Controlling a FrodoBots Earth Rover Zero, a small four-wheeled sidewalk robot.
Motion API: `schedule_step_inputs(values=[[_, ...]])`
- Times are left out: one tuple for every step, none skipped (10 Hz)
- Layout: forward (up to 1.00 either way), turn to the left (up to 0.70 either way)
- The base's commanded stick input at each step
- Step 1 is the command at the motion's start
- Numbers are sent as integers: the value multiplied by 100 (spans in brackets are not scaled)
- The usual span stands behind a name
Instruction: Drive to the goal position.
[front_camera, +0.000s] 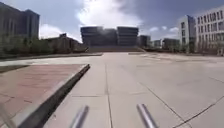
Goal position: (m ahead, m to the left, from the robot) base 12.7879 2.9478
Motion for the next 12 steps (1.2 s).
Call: schedule_step_inputs(values=[[70,0],[70,0],[70,0],[70,0],[70,0],[70,0],[70,0],[70,0],[70,0],[70,0],[70,0],[70,1]])
